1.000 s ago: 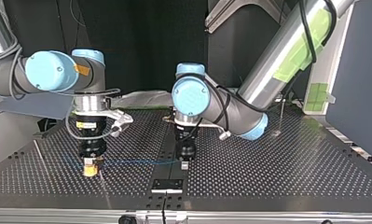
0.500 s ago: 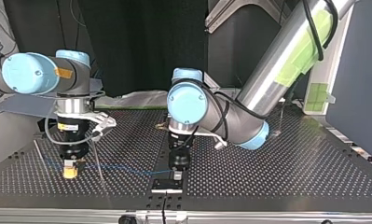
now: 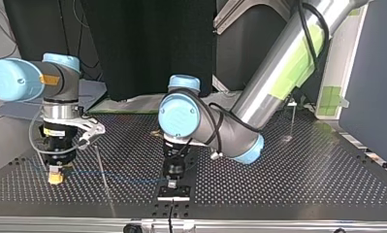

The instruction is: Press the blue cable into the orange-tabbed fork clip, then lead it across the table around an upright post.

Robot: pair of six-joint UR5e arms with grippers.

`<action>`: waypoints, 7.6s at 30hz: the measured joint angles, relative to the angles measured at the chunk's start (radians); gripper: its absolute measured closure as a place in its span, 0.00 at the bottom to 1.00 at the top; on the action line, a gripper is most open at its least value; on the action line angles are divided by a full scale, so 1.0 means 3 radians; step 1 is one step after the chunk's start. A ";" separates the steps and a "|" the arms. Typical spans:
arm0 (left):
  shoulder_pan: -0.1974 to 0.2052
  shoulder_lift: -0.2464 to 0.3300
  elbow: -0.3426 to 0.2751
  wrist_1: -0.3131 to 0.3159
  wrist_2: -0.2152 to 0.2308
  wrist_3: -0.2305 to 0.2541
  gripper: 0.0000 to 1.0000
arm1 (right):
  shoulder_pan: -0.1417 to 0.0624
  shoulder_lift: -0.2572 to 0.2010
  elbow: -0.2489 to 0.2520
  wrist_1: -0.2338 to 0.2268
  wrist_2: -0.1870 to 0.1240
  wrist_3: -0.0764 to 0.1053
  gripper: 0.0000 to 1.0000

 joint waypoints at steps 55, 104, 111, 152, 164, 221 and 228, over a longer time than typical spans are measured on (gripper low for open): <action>-0.0216 -0.0686 0.0679 -0.0181 0.0104 -0.0106 1.00 | -0.0513 0.0391 0.0046 -0.0001 -0.0153 0.0118 1.00; -0.0207 -0.0692 0.0318 0.0001 0.0120 -0.0145 0.00 | -0.0326 0.0994 0.0939 -0.0863 -0.0075 0.0308 1.00; -0.0210 -0.0691 0.0318 -0.0007 0.0081 -0.0170 0.00 | -0.0324 0.1198 0.1000 -0.1005 -0.0028 0.0304 1.00; -0.0201 -0.0687 0.0320 -0.0012 -0.0039 -0.0176 0.00 | -0.0618 0.2569 0.1004 -0.2085 0.0015 0.0290 1.00; -0.0202 -0.0688 0.0318 -0.0014 -0.0064 -0.0171 0.00 | -0.0741 0.2940 0.0922 -0.2197 -0.0003 0.0286 1.00; -0.0252 -0.0473 0.0415 -0.0698 0.0746 -0.1071 0.00 | -0.0916 0.3149 0.0753 -0.2275 -0.0286 0.0270 1.00; -0.0278 -0.0390 0.0415 -0.0783 0.0979 -0.1284 0.00 | -0.0910 0.3151 0.0753 -0.2279 -0.0286 0.0278 1.00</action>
